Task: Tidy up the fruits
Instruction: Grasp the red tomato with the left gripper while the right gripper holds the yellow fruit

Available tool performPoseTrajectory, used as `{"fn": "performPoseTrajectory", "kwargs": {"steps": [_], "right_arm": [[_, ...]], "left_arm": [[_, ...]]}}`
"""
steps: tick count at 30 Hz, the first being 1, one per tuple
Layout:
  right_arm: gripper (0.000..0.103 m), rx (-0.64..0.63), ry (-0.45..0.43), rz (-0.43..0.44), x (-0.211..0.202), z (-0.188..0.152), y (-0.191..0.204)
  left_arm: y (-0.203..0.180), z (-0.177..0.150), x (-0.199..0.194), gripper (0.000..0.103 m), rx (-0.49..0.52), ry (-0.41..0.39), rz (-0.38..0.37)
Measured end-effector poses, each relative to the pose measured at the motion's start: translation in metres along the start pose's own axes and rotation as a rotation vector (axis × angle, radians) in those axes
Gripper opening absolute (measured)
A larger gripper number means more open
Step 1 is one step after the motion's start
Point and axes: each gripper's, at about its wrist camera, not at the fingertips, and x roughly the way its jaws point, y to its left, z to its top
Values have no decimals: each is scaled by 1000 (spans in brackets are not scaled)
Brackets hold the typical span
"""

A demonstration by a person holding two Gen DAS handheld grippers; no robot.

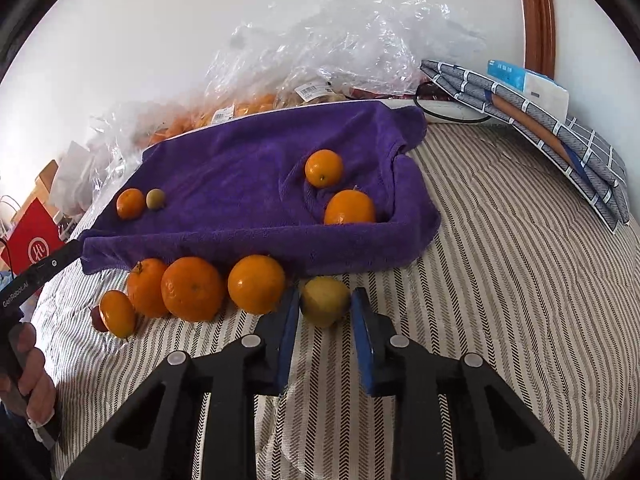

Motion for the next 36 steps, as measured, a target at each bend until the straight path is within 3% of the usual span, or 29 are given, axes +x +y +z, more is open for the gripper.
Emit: {"fn": "performPoseTrajectory", "kwargs": {"steps": [6, 18, 27, 30, 36], "right_arm": [[26, 3, 1, -36, -13, -12, -3], [27, -10, 36, -62, -10, -15, -1], [26, 34, -19, -57, -21, -18, -9], [26, 30, -17, -66, -20, -17, -7], [26, 25, -17, -72, -20, -17, -6]], "left_arm": [[-12, -12, 0, 46, 70, 74, -111], [-34, -24, 10, 48, 181, 185, -127], [-53, -30, 16, 48, 285, 217, -117], [-54, -29, 17, 45, 289, 217, -125], [-54, -28, 19, 23, 280, 223, -148]]}}
